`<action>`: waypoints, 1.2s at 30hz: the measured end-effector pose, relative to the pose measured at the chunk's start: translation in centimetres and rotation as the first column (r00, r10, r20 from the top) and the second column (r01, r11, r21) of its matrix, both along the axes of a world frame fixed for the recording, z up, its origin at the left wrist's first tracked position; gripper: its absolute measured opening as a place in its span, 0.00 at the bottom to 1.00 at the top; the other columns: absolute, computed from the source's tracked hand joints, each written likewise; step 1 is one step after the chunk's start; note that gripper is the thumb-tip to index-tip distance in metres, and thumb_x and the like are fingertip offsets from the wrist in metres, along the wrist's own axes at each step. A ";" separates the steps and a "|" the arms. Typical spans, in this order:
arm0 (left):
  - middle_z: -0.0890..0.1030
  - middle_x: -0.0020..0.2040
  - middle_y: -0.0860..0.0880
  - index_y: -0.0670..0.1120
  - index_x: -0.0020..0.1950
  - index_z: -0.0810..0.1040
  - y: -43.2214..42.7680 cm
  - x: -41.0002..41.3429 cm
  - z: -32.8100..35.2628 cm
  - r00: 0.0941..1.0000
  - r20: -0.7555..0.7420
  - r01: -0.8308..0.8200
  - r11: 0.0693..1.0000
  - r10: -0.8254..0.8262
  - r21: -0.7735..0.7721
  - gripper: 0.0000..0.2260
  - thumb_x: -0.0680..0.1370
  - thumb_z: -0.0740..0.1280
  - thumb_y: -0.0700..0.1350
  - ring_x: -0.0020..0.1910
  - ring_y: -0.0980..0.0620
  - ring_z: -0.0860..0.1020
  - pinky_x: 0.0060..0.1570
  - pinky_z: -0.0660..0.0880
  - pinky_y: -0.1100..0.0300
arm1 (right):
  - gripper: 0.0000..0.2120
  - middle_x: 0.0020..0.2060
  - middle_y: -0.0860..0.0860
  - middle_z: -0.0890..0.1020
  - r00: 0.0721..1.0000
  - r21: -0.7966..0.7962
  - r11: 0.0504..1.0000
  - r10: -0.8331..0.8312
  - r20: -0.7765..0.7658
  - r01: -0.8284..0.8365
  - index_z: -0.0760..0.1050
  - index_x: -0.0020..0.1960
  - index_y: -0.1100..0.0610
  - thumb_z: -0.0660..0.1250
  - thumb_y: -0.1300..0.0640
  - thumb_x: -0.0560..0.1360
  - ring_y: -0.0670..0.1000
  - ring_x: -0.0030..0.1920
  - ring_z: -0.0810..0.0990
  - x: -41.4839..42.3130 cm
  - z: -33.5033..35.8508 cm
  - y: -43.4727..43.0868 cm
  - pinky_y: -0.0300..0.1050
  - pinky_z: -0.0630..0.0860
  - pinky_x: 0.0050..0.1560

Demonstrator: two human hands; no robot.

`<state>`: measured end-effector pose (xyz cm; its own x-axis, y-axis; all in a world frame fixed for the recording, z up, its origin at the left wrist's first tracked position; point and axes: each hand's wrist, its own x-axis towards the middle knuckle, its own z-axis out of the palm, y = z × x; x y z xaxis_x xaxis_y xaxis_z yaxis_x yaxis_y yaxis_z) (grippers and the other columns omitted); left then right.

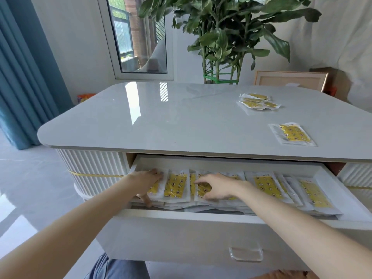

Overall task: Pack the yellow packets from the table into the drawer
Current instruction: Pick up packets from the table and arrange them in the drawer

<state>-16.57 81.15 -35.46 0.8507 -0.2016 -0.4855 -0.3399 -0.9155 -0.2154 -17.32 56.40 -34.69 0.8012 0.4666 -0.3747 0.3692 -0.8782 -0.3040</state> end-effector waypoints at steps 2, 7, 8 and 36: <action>0.46 0.79 0.46 0.48 0.78 0.42 -0.2 -0.4 0.7 1.000 0.015 -0.017 0.999 0.018 -0.040 0.51 0.68 0.74 0.57 0.75 0.46 0.60 0.70 0.65 0.51 | 0.28 0.74 0.48 0.65 0.999 0.024 1.000 -0.020 0.026 0.019 0.63 0.74 0.47 0.65 0.56 0.77 0.52 0.72 0.66 -0.2 0.7 -0.2 0.48 0.65 0.70; 0.64 0.75 0.52 0.54 0.77 0.54 -2.3 -2.4 3.6 0.992 0.114 -0.028 0.979 0.053 -0.204 0.36 0.74 0.66 0.61 0.71 0.49 0.67 0.65 0.69 0.52 | 0.19 0.65 0.47 0.76 0.996 0.162 0.985 -0.068 0.065 0.056 0.74 0.66 0.47 0.66 0.55 0.76 0.48 0.65 0.74 -1.2 3.5 -1.5 0.47 0.71 0.65; 0.67 0.73 0.53 0.55 0.76 0.58 -2.8 -2.9 4.2 0.991 0.123 -0.015 0.973 0.045 -0.232 0.32 0.75 0.64 0.62 0.69 0.50 0.68 0.63 0.70 0.53 | 0.17 0.61 0.47 0.79 0.994 0.191 0.980 -0.077 0.078 0.061 0.76 0.64 0.48 0.67 0.54 0.76 0.47 0.62 0.76 -1.6 4.2 -1.9 0.46 0.73 0.63; 0.59 0.75 0.45 0.50 0.77 0.52 -24.8 14.1 10.5 0.902 0.427 0.239 0.752 0.062 -0.615 0.28 0.80 0.60 0.52 0.71 0.42 0.62 0.67 0.66 0.46 | 0.23 0.75 0.47 0.59 0.689 0.090 0.793 -0.574 0.442 0.603 0.65 0.71 0.41 0.49 0.37 0.78 0.58 0.74 0.52 9.2 7.4 -18.2 0.55 0.57 0.69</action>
<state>-2.45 56.34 -24.92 0.8935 -0.4177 0.1646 -0.4483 -0.8506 0.2747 -8.08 38.18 -27.25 0.9841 -0.1664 0.0621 -0.1523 -0.9705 -0.1870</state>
